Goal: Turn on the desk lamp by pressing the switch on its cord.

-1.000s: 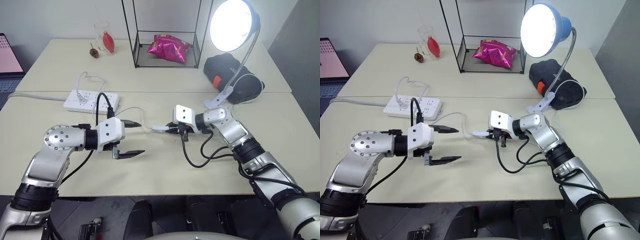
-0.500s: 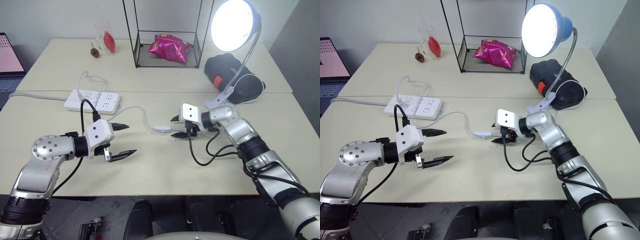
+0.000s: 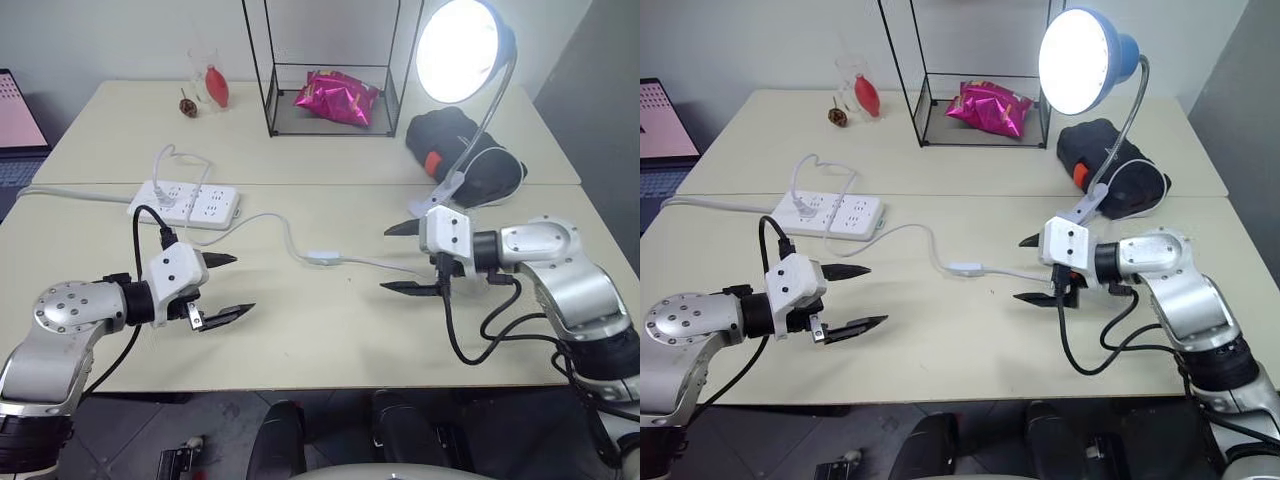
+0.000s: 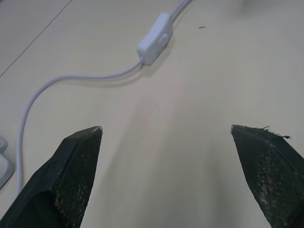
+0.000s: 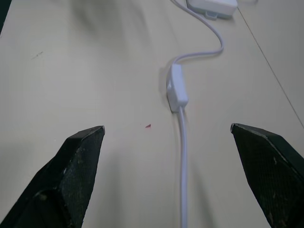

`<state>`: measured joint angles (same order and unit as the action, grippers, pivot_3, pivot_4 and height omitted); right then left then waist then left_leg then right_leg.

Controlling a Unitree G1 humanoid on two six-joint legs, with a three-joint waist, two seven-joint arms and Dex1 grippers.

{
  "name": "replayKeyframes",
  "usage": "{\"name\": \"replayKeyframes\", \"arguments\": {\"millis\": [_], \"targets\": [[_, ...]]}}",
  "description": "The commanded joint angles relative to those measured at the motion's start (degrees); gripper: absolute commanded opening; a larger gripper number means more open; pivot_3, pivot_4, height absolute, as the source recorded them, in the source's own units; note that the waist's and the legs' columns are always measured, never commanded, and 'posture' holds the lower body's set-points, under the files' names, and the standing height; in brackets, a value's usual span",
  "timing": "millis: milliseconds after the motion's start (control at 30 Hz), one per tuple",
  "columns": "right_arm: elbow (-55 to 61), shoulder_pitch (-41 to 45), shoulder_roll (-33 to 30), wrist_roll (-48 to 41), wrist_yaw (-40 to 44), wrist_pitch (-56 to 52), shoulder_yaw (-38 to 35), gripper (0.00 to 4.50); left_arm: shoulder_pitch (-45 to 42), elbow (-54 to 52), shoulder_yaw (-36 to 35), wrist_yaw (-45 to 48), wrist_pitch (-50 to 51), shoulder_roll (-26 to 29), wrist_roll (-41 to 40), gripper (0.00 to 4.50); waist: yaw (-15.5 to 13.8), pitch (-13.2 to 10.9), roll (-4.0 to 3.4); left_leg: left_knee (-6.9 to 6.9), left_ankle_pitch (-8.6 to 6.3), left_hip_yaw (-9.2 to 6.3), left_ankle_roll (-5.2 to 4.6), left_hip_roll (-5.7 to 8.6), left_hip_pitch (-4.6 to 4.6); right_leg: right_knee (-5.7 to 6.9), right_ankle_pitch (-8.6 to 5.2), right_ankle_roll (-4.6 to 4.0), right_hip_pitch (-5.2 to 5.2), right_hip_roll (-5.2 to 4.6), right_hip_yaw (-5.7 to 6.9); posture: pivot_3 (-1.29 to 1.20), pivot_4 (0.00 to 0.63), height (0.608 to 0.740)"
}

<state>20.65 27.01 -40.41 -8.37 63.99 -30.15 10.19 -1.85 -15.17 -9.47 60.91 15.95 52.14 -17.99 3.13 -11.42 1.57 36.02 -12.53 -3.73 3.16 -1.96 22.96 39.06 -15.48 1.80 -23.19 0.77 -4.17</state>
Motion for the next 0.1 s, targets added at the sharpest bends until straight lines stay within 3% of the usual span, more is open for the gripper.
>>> {"name": "replayKeyframes", "arguments": {"millis": [33,100], "targets": [[2.6,-0.6,-0.5,-0.7,-2.0,0.0,-0.9,4.47,-2.2,-2.7,-0.4,-0.6,1.3,0.7,-1.0,4.5,0.0,0.0,0.0,0.0,0.0,0.01,0.0,0.0,0.0,0.0,0.0,0.0,0.0,0.0,0.0,0.0,0.15,0.74],[2.4,-0.8,-0.5,-0.3,-2.4,0.6,-0.4,4.47,-3.2,-3.2,-0.3,-1.1,2.2,0.2,-1.7,4.5,0.0,0.0,0.0,0.0,0.0,0.01,0.0,0.0,0.01,-0.01,0.0,0.0,0.0,0.0,0.01,0.0,0.15,0.74]]}}
